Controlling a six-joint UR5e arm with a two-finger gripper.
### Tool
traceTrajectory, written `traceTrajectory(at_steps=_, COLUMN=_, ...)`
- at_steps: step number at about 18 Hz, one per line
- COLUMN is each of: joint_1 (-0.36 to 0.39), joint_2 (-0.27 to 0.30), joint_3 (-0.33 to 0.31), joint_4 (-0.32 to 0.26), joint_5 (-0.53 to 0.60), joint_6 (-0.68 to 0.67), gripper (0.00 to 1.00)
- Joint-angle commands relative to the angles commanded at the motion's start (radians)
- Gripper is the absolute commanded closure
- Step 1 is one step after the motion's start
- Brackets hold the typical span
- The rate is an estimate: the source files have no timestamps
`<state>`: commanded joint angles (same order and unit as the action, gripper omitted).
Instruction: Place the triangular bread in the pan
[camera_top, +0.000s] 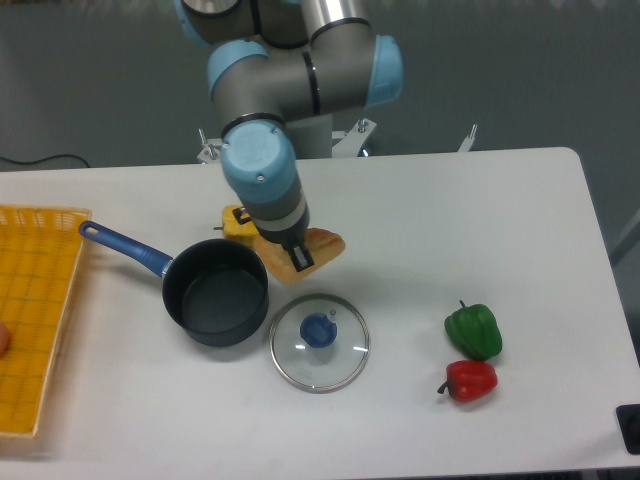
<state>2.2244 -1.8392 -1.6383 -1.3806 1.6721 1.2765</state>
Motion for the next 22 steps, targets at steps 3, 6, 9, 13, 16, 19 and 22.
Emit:
traceTrajectory(at_steps=3, joint_1=-0.018, joint_2=-0.005, joint_3=0.011, joint_4=0.003, joint_5=-0.044, joint_6=-0.04, gripper=0.7)
traceTrajectory(at_steps=6, joint_1=-0.051, joint_2=-0.02, joint_3=0.012, joint_4=0.009, joint_5=-0.063, joint_6=-0.081, gripper=0.69)
traceTrajectory(at_steps=9, joint_1=-0.077, joint_2=-0.032, joint_3=0.012, joint_4=0.032, joint_5=-0.077, joint_6=-0.147, gripper=0.69)
traceTrajectory(at_steps=13, joint_1=-0.094, joint_2=-0.049, joint_3=-0.003, joint_4=0.077, joint_5=-0.118, joint_6=-0.173, gripper=0.67)
traceTrajectory(at_steps=16, joint_1=-0.098, joint_2=-0.051, joint_3=-0.002, joint_4=0.08, joint_5=-0.12, joint_6=-0.183, gripper=0.67)
traceTrajectory(at_steps=19, joint_1=-0.1, joint_2=-0.055, joint_3=-0.005, joint_4=0.08, joint_5=-0.12, joint_6=-0.183, gripper=0.67)
traceTrajectory(at_steps=22, joint_1=-0.107, joint_2=-0.069, joint_3=-0.005, joint_4=0.08, joint_5=-0.12, joint_6=-0.199, gripper=0.67)
